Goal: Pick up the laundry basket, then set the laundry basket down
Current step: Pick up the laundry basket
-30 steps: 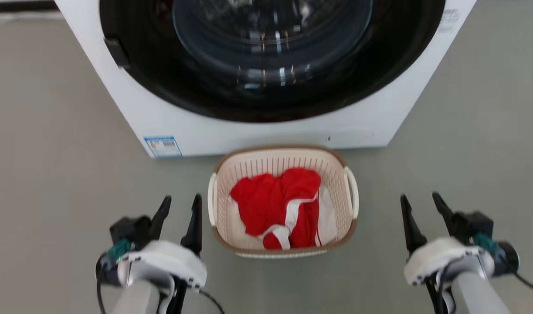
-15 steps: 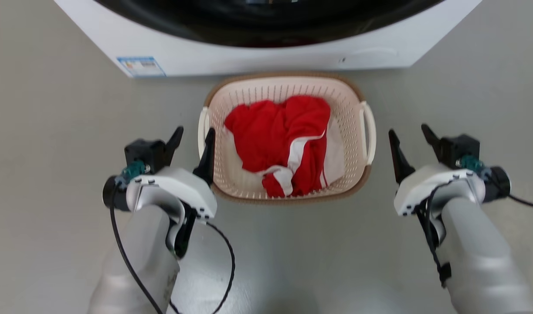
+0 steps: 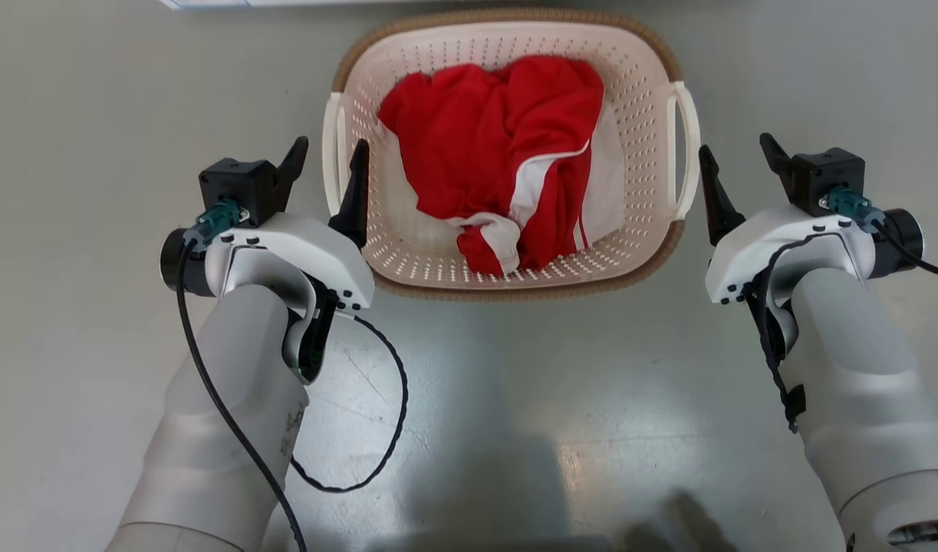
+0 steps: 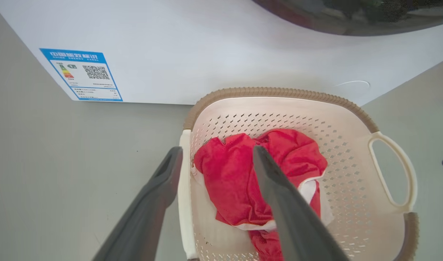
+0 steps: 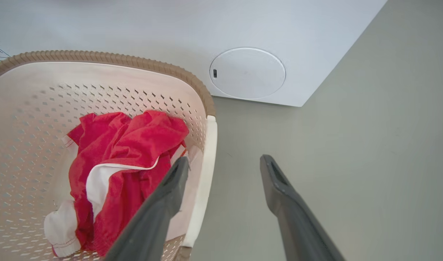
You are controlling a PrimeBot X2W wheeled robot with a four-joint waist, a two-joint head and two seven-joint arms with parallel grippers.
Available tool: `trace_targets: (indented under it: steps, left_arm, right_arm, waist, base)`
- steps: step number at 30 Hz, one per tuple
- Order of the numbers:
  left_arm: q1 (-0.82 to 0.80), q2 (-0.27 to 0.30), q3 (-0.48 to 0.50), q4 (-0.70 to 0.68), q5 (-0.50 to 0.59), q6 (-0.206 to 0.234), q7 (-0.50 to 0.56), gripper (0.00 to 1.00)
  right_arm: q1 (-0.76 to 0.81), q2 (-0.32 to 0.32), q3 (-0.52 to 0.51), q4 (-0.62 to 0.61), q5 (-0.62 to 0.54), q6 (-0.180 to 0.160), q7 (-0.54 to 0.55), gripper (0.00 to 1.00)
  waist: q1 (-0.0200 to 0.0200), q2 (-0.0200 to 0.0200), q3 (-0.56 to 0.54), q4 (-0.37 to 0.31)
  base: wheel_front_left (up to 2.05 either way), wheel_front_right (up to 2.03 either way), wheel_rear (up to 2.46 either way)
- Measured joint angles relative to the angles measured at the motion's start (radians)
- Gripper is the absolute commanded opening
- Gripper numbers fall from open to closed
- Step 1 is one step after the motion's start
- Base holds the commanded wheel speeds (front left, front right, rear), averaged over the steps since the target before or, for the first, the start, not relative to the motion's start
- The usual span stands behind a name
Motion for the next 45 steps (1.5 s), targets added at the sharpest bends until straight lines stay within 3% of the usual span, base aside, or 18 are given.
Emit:
trace_targets:
  steps: [26, 45]
  left_arm:
    - [-0.1, -0.001, 0.034, 0.032, 0.04, 0.011, 0.0, 1.0]
    - [-0.219, -0.002, -0.1, 0.168, 0.034, 0.012, -0.001, 1.0]
  right_arm:
    - [-0.062, 0.002, 0.018, -0.006, 0.003, 0.0, -0.008, 1.0]
    - [-0.172, 0.001, 0.087, 0.088, 0.091, 0.0, -0.01, 1.0]
  waist:
    - [0.0, 0.0, 0.168, 0.005]
    - [0.0, 0.0, 0.216, 0.019]
  base:
    - [0.0, 0.0, 0.0]
    - [0.0, 0.0, 0.0]
